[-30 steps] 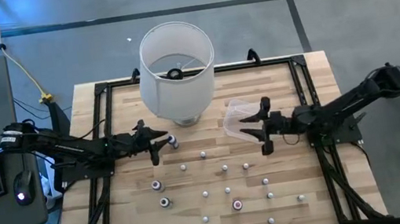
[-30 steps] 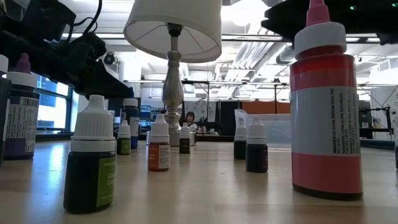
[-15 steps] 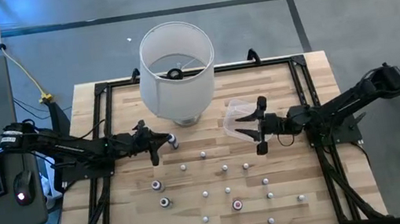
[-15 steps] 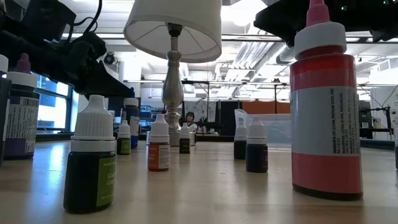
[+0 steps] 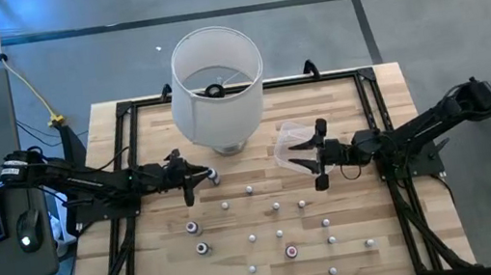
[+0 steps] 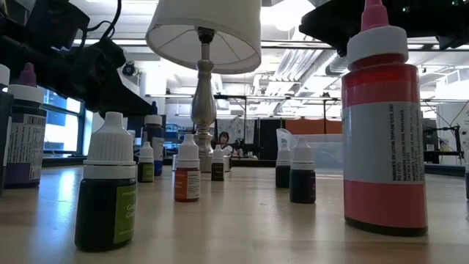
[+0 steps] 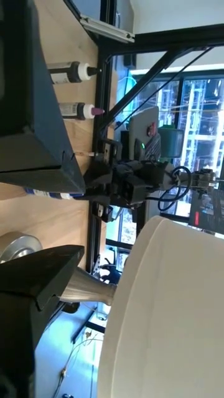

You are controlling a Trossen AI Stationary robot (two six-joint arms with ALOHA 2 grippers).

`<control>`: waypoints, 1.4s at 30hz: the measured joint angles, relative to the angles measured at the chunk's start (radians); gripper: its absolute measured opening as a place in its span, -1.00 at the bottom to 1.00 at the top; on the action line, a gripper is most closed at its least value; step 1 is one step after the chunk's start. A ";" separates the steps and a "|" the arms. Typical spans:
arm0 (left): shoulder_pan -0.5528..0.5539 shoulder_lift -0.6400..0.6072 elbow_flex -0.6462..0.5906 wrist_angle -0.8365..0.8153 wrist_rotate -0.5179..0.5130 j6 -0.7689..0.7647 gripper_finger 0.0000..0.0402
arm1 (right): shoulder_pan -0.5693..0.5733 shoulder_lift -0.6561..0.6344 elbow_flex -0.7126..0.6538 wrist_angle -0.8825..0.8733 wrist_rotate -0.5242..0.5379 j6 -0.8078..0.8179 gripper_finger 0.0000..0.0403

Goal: Pick & Place food coloring
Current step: Put the large blue food coloring bottle into the transparent bin

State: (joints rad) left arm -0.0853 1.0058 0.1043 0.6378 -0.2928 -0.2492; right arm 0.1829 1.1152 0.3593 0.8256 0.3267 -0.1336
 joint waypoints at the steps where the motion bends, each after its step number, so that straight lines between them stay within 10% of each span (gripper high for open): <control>1: 0.000 0.000 0.000 0.001 -0.008 0.010 -0.45 | 0.000 0.000 0.000 0.000 0.000 0.000 -0.30; 9: 0.000 0.000 0.000 0.019 -0.079 0.065 -0.15 | 0.000 0.000 0.001 -0.006 -0.001 -0.005 -0.30; 32: 0.000 0.222 0.134 0.023 -0.090 0.061 -0.14 | 0.000 0.000 0.001 -0.016 0.003 -0.001 -0.30; 42: 0.000 0.224 0.173 0.005 -0.088 0.088 -0.76 | 0.000 0.000 0.001 -0.034 0.003 0.016 -0.30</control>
State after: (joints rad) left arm -0.0853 1.2297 0.2769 0.6430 -0.3806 -0.1608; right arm 0.1829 1.1149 0.3599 0.7915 0.3298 -0.1172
